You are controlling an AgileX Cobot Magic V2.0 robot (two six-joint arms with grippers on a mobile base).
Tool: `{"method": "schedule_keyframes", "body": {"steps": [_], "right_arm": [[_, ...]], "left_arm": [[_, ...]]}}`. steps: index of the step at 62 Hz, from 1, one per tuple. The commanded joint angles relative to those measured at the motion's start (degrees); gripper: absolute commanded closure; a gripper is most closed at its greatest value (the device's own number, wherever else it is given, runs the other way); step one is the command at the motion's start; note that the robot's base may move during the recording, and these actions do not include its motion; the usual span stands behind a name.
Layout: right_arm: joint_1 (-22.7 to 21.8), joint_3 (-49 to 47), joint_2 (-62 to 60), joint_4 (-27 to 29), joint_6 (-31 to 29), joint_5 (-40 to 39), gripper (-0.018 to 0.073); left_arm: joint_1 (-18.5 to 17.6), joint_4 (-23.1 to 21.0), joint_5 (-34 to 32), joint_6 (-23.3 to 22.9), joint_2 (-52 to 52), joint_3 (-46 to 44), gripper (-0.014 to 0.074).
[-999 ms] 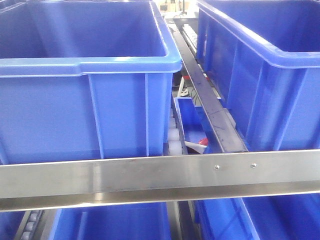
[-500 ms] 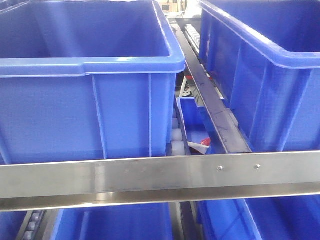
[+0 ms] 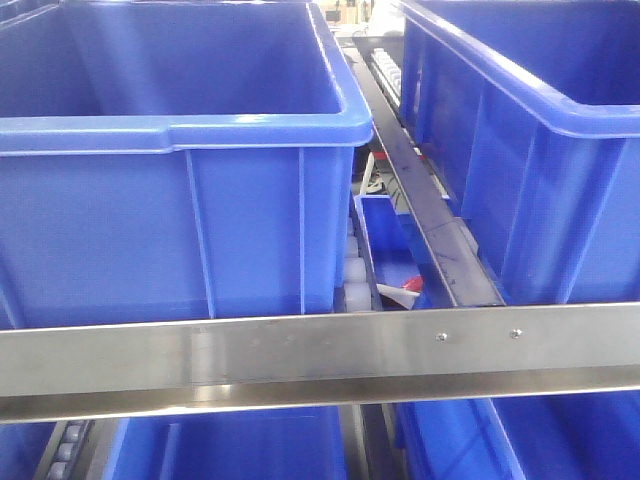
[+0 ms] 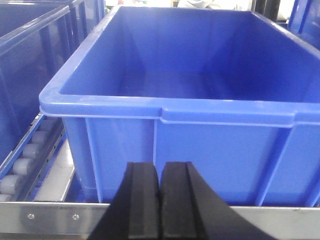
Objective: Pick and sort blue part to right shelf
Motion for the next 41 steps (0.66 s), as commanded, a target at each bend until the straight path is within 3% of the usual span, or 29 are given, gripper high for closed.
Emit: {"method": "schedule_keyframes", "body": {"steps": [1, 41], "right_arm": [[-0.24, -1.2, -1.32, -0.73, 0.73, -4.75, 0.0526], [-0.24, -1.2, -1.32, -0.68, 0.72, -4.65, 0.0526]], "left_arm": [[0.14, -0.59, -5.2, -0.1, -1.13, 1.3, 0.0471], [0.14, -0.59, -5.2, -0.1, -1.13, 1.3, 0.0471]]}}
